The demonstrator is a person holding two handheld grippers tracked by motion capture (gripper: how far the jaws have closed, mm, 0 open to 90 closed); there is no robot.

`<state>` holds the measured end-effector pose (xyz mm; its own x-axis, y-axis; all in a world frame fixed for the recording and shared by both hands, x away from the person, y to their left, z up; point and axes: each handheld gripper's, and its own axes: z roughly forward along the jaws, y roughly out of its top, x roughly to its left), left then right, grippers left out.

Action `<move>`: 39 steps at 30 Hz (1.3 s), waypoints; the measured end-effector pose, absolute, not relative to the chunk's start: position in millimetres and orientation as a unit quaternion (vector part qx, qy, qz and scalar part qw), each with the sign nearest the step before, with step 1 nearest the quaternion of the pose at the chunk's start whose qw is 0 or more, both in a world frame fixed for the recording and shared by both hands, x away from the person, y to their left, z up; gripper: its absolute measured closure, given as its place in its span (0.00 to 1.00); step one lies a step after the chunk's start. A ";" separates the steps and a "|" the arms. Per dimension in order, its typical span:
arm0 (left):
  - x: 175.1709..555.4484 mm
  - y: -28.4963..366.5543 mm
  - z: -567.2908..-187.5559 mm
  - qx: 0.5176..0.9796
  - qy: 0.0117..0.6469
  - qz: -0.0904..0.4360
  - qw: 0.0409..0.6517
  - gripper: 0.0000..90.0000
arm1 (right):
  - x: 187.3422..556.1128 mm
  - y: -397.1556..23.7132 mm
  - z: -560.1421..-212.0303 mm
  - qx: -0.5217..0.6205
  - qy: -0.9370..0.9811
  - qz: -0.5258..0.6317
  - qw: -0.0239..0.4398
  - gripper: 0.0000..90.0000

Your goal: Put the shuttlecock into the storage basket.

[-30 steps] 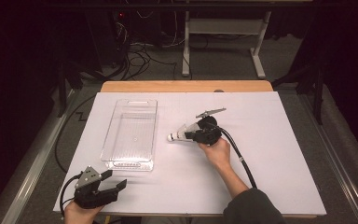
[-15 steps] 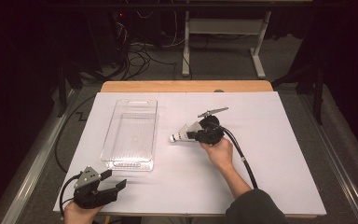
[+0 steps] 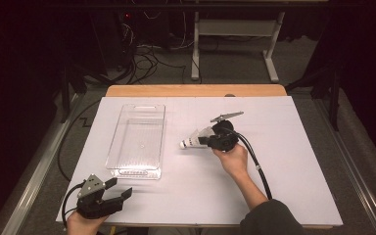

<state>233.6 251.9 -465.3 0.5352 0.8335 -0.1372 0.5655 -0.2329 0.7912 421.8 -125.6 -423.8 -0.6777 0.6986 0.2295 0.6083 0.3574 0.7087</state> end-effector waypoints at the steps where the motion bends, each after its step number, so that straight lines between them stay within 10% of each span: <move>1: 233.7 252.3 -465.1 0.770 0.454 0.159 0.419 0.35 | 421.4 -125.5 -423.2 0.397 0.822 0.404 0.056 0.99; 39: 234.8 257.9 -465.4 0.760 0.460 0.163 0.430 0.36 | 420.6 -124.2 -400.5 0.389 0.821 0.414 0.059 0.99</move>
<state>234.8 257.9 -465.4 0.5231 0.8394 -0.1478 0.5593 -0.2072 0.8027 420.6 -124.2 -400.5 -0.6911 0.6866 0.2257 0.5893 0.3545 0.7260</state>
